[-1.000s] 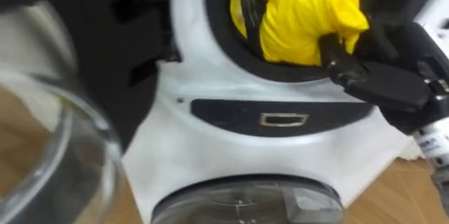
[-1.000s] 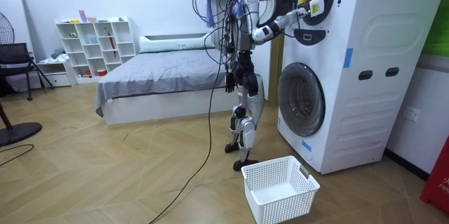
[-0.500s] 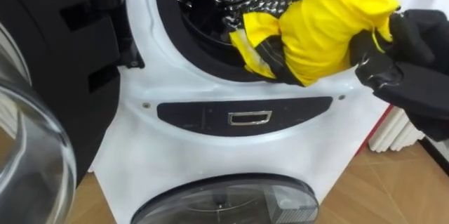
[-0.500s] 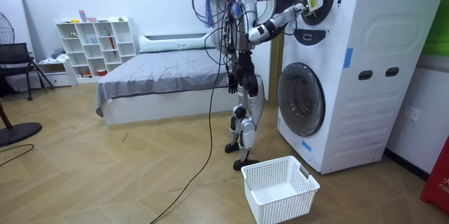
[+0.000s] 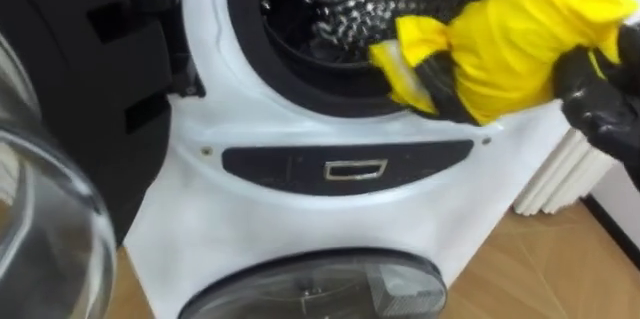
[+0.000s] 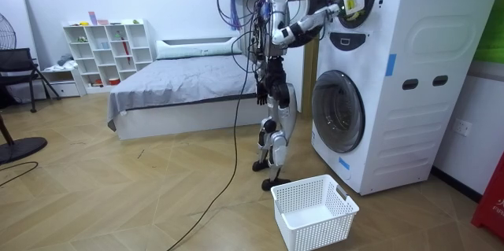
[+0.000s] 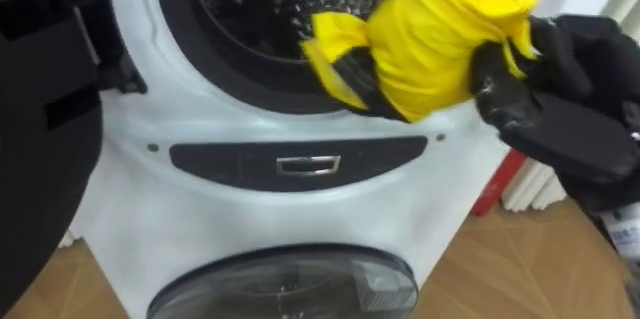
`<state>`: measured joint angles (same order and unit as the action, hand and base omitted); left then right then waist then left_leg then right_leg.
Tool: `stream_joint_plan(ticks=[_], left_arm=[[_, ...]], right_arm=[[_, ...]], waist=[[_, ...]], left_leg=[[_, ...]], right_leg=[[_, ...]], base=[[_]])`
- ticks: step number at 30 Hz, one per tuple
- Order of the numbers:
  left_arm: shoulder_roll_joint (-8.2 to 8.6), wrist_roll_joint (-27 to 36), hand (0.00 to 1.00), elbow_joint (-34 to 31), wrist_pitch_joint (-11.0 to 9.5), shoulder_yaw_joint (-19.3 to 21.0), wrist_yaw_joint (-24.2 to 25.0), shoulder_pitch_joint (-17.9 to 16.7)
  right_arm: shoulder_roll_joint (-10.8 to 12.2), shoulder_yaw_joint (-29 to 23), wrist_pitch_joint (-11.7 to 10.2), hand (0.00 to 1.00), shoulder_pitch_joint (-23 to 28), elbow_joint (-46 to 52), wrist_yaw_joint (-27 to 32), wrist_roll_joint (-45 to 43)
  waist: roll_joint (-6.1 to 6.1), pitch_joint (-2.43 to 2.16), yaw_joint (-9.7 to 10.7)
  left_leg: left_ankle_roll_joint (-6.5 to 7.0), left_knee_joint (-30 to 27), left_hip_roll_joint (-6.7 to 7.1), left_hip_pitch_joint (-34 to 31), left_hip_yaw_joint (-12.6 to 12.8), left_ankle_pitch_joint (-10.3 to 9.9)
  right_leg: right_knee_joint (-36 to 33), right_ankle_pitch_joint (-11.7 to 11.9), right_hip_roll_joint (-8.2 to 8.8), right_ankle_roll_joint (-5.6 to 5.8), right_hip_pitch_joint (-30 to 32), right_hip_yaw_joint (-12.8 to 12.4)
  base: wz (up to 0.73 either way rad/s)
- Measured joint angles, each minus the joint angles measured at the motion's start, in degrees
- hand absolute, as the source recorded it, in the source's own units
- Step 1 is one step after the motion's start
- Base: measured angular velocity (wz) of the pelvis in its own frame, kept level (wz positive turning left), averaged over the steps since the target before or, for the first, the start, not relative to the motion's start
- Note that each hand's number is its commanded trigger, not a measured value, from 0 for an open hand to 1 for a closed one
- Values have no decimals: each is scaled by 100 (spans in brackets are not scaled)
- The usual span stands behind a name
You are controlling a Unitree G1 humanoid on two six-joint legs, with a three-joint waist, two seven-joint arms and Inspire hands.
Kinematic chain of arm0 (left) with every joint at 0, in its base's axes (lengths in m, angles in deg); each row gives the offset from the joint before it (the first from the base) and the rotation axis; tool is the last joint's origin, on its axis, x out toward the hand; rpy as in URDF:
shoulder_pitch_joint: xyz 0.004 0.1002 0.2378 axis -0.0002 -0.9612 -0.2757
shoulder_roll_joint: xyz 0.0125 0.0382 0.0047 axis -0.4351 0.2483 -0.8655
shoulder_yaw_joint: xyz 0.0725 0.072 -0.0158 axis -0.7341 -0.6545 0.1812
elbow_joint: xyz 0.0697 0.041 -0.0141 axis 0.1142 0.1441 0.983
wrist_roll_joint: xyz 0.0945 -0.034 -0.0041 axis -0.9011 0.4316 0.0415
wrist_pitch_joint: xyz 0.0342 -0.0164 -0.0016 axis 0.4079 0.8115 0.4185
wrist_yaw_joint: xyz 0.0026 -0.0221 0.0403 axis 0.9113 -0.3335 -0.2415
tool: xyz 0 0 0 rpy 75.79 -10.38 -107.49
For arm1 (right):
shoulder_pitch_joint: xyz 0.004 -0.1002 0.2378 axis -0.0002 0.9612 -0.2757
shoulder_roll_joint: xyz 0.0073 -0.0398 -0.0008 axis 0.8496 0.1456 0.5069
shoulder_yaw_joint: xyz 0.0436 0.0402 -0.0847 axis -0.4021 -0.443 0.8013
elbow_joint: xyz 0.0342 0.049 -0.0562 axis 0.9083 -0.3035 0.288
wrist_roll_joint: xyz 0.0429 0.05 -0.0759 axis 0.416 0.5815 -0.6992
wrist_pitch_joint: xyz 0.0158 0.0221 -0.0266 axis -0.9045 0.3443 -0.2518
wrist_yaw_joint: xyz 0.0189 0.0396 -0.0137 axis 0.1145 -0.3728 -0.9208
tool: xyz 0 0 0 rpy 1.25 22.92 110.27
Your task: Pick clothes from washing machine
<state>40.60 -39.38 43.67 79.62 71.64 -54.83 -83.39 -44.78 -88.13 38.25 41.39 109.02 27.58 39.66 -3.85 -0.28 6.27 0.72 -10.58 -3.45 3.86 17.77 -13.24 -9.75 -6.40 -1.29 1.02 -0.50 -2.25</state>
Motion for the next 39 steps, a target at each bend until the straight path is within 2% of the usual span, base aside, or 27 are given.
stream_joint_plan(ticks=[4,6,8,13,14,16,18,22,25,27,29,31,34,38,39], left_arm=[[-19,-1,0,10,10,-4,0,182],[-18,-2,0,19,18,-9,8,228],[-28,-1,0,27,24,-16,9,313],[-93,3,0,-3,44,-280,25,560],[-95,2,0,-12,77,-373,35,634],[-103,4,0,-21,129,-514,56,746],[-106,8,0,-28,139,-567,86,807],[-145,62,0,-23,124,-935,176,1046],[-149,70,0,33,109,-1251,178,1212],[-149,70,0,67,109,-1432,185,1310],[-137,68,0,40,111,-1577,194,1407],[-138,90,0,48,114,-1669,213,1517],[-138,293,0,32,90,-1775,253,1664],[-122,555,0,12,27,-2012,266,1725],[-116,613,0,11,12,-2046,265,1725]], right_arm=[[12,-12,-27,100,306,-736,55,178],[25,-12,3,100,343,-1002,151,99],[31,-13,5,100,401,-1185,288,-171],[46,5,5,100,536,-1534,467,-508],[51,5,4,100,581,-1640,511,-565],[65,5,5,100,696,-1779,570,-587],[160,4,12,100,796,-1856,629,-592],[328,29,-48,100,800,-2232,843,-593],[344,189,-68,100,777,-2648,1019,-790],[346,315,-73,100,774,-2920,1093,-847],[349,464,-75,100,642,-3349,1171,-952],[352,534,-132,100,453,-3716,1281,-1146],[351,671,-188,100,195,-4135,1561,-1375],[351,864,-458,100,-110,-4605,1933,-1393],[353,895,-484,100,-178,-4707,1999,-1393]], waist=[[53,29,93],[60,38,143],[132,68,204],[205,55,456],[236,27,485],[267,8,578],[291,8,602],[341,33,824],[404,24,834],[443,38,876],[550,15,920],[645,47,962],[807,53,959],[1093,49,980],[1117,52,974]], left_leg=[[6,10,-24,-13,225,-4],[8,46,-33,-22,387,-7],[-2,79,-67,-27,641,-13],[-50,47,-114,-55,910,-39],[-76,36,-122,-56,1000,-57],[-103,19,-135,-49,1092,-82],[-139,16,-184,-31,1222,-105],[-163,-16,-202,-135,1390,-121],[-175,-17,-199,-234,1624,-132],[-174,-20,-194,-295,1719,-132],[-171,-43,-195,-444,1855,-138],[-157,-89,-191,-562,1907,-146],[-156,-92,-180,-663,2036,-145],[-154,-110,-170,-855,2080,-143],[-153,-112,-165,-876,2063,-142]], right_leg=[[-17,13,-5,-20,149,-142],[-36,27,-20,-43,221,-217],[-115,55,-68,-83,345,-280],[-107,79,-154,-119,489,-532],[-117,89,-184,-128,562,-604],[-122,95,-231,-137,569,-705],[-194,101,-289,-148,634,-761],[-235,119,-344,-176,845,-915],[-352,120,-404,-174,1065,-1141],[-421,123,-426,-170,1193,-1216],[-433,144,-455,-148,1386,-1357],[-503,149,-457,-141,1540,-1401],[-596,148,-490,-126,1731,-1505],[-653,146,-504,-120,1966,-1579],[-675,143,-507,-116,1999,-1590]], base=[[-28],[-45],[-56],[-33],[-36],[-27],[-34],[-28],[-38],[-30],[-28],[-20],[-21],[-11],[-10]])
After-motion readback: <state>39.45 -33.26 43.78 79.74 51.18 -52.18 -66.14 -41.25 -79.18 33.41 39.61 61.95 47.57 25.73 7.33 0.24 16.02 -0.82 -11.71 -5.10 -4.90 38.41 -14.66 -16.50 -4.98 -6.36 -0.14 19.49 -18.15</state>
